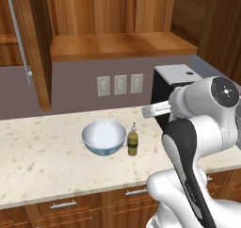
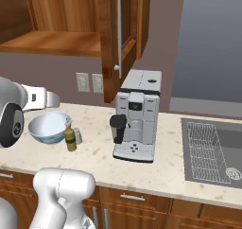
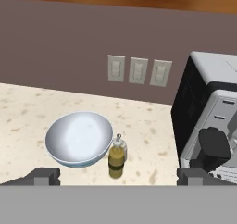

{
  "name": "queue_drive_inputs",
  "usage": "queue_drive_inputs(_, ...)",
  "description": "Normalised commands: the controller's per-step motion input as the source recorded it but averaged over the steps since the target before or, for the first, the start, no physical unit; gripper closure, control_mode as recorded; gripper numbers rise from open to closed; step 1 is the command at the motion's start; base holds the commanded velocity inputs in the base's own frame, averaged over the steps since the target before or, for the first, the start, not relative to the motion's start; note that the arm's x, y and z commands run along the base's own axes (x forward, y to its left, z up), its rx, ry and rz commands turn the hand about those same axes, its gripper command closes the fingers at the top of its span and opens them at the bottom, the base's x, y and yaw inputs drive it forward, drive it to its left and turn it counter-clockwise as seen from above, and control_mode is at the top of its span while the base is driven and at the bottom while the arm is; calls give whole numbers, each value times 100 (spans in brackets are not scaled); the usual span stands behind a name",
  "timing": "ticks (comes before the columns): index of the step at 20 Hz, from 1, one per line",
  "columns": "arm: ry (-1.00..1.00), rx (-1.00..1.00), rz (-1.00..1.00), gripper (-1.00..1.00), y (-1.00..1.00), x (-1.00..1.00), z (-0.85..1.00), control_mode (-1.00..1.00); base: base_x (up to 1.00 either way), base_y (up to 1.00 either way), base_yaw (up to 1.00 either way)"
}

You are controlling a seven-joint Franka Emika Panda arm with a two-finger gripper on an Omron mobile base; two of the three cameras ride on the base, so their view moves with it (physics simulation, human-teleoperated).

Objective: Retrieve the bottle and the shaker from the cabinet and place them next to the mixing bowl on the counter. Then add garlic from the fridge to the mixing bowl.

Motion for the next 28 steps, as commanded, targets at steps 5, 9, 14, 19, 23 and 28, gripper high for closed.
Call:
queue_drive_inputs(5, 0, 0, 0, -100, 0, 0, 0, 100, -83, 0, 0)
queue_drive_inputs(9, 0, 0, 0, -100, 0, 0, 0, 100, -100, 0, 0)
queue_drive_inputs(14, 0, 0, 0, -100, 0, 0, 0, 100, -20, 26, 23)
queue_drive_inputs(19, 0, 0, 0, -100, 0, 0, 0, 100, -46, 0, 76)
queue_drive_inputs(23, 0, 0, 0, -100, 0, 0, 0, 100, -66, 0, 82)
queue_drive_inputs(28, 0, 0, 0, -100, 0, 0, 0, 100, -46, 0, 91)
